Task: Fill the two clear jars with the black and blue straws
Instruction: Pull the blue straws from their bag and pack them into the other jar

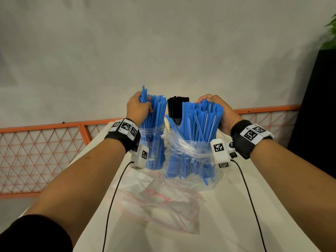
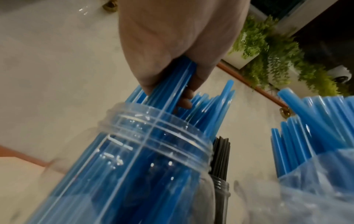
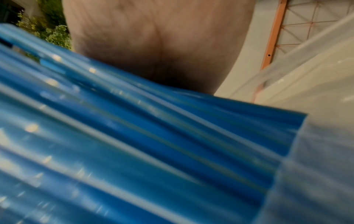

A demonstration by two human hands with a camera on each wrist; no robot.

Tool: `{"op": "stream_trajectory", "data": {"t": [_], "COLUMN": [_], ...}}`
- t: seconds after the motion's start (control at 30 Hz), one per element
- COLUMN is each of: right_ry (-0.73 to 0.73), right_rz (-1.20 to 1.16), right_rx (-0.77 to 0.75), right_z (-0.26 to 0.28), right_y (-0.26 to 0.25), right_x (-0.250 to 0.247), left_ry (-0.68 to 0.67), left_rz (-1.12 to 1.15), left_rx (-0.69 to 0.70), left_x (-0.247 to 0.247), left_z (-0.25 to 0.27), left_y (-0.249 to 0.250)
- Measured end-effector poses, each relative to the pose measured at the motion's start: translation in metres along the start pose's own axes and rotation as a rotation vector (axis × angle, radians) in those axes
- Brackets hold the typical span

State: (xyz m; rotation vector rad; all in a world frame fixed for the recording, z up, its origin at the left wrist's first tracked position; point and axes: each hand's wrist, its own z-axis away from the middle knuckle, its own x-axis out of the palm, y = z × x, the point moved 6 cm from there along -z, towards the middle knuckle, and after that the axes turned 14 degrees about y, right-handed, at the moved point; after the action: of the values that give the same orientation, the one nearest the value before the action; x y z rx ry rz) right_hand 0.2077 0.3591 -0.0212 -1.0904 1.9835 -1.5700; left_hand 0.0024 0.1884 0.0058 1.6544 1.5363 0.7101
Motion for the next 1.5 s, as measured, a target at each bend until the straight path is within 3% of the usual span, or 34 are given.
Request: {"op": "stream_trajectory", "data": {"t": [0.13,0.2,0.27,0.37,0.4,0.63,0.73,1.0,1.3,1.5], "right_ry": [-0.013,-0.007,0.007,0.012,0.012,0.016,0.019,0.030,0.011,0.030], "right_rz": [-0.007,-0.005,-0.008,-0.004,-0.002,-0.004,-0.004,-0.021,-0.019,-0.010], "right_rx": [-0.003,0.001,0.016,0.019,0.020,0.016,0.024,0.067,0.049,0.062], "right_z": [0.001,0.000,-0.001,-0.002,-0.002,-0.002,-0.001,0.001,0.002,0.002], "right_y": [0.000,0.000,0.000,0.002,0.002,0.001,0.001,0.001,-0.001,0.000], "right_x": [0.000,0.000,-0.001,-0.003,-0.002,0.000,0.001,0.002,0.001,0.000], "left_ry": [0.030,-0.066,-0.067,0.069,0.062,-0.428,-0.534,-0.415,-0.449,-0.466], "left_rz": [-0.033,-0.214,-0.367,-0.274,-0.207,-0.156,-0.146,0.035,0.177,0.196], "left_rx": [0.249,0.332,0.410,0.615,0.621,0.106,0.054,-0.078,-0.206,-0.207], "left_x": [-0.007,-0.001,-0.002,-0.019,-0.023,-0.009,0.008,0.041,0.064,0.071], "left_z": [-0.002,-0.001,0.004,0.026,0.037,0.111,0.129,0.118,0.110,0.105], "left_y": [0.024,0.030,0.035,0.060,0.066,0.035,0.028,0.022,0.009,0.009]}}
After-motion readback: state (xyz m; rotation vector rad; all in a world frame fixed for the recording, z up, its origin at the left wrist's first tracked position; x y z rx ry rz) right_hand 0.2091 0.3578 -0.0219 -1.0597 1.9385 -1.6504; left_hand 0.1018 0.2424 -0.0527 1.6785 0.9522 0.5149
